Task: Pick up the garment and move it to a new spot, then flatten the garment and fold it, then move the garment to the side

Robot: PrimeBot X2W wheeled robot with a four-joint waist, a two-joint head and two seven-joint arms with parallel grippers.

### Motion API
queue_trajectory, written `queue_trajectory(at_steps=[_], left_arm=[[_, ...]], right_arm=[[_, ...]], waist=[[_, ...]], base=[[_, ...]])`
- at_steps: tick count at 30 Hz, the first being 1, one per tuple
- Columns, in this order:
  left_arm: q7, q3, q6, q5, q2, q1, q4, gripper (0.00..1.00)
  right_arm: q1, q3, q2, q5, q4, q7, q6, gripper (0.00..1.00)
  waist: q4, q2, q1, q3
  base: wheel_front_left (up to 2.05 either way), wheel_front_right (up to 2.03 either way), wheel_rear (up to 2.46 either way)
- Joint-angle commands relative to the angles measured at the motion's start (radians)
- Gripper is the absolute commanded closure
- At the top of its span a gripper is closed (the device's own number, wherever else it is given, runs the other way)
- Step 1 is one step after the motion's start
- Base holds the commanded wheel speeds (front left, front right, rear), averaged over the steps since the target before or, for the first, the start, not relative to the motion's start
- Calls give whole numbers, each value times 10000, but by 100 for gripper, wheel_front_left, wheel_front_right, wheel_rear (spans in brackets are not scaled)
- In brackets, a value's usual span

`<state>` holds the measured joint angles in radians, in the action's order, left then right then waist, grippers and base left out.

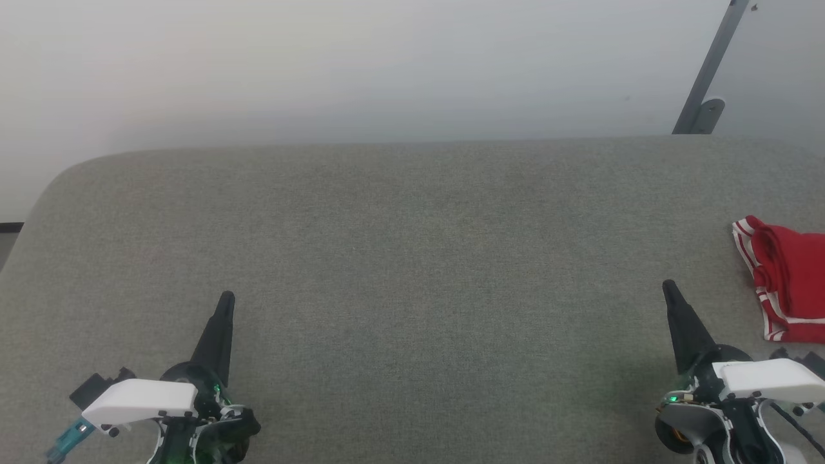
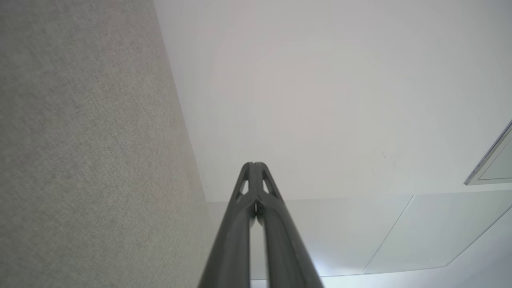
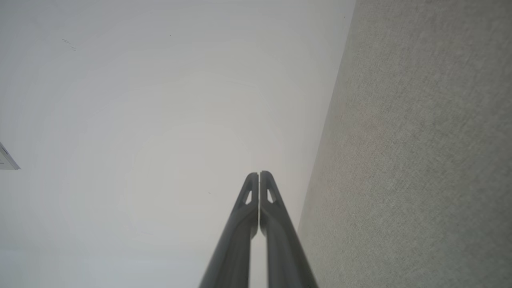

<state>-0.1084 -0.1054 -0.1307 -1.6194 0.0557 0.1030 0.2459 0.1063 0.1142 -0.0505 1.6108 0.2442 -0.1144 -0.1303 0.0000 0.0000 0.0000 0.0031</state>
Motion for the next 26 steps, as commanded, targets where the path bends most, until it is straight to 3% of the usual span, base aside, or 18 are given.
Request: queue_trajectory(at_steps=[1, 26], left_arm=[[-36, -41, 0, 20, -8, 120, 0, 100], [-60, -67, 0, 46, -26, 124, 1, 100]], right_arm=[[58, -1, 27, 40, 19, -22, -6, 100], [57, -4, 27, 41, 19, -21, -6, 100]], waist=[[0, 0, 0, 0], [0, 0, 0, 0]], base=[[0, 0, 0], [0, 0, 0]])
